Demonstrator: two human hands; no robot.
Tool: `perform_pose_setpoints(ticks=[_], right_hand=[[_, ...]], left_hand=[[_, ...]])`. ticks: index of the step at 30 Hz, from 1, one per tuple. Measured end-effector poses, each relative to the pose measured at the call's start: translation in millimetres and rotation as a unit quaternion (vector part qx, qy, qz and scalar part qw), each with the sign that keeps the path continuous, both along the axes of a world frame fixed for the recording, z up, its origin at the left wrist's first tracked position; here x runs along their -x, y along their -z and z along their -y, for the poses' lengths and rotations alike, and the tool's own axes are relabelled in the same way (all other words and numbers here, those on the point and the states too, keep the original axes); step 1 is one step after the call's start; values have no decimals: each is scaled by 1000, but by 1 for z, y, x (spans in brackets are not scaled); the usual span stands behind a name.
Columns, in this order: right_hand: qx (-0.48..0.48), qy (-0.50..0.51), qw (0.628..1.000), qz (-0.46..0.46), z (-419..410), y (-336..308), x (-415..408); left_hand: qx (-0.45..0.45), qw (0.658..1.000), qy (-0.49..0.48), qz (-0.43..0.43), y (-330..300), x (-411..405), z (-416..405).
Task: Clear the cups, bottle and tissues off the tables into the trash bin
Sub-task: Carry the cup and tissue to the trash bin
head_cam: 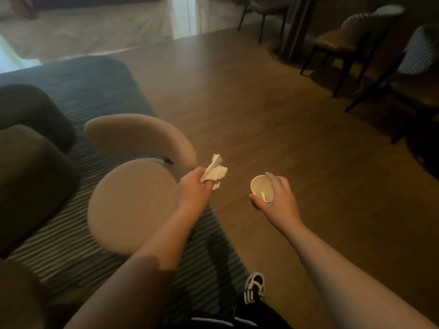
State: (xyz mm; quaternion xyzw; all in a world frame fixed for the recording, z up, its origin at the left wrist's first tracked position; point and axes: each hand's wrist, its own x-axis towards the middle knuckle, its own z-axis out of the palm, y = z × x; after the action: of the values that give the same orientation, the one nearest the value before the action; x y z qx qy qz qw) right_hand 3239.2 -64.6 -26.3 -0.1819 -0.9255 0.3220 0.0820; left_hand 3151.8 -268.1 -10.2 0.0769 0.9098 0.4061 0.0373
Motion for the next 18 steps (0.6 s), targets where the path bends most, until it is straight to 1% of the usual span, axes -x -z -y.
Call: perform_pose_setpoints(ticks=[4, 7, 12, 15, 18], right_hand=[[-11, 19, 1000, 12, -94, -9, 44], [-7, 23, 1000, 8, -137, -11, 84], [-1, -17, 1000, 1, -171, -6, 177], [-8, -56, 998, -3, -180, 2, 255], [-12, -92, 996, -5, -183, 11, 349]], left_hand=[[9, 1000, 5, -13, -3, 50, -86], [19, 1000, 0, -12, -2, 89, -125], [24, 999, -34, -11, 10, 165, -156], [22, 998, -62, -25, 23, 224, -169], [9, 995, -94, -33, 36, 305, -181]])
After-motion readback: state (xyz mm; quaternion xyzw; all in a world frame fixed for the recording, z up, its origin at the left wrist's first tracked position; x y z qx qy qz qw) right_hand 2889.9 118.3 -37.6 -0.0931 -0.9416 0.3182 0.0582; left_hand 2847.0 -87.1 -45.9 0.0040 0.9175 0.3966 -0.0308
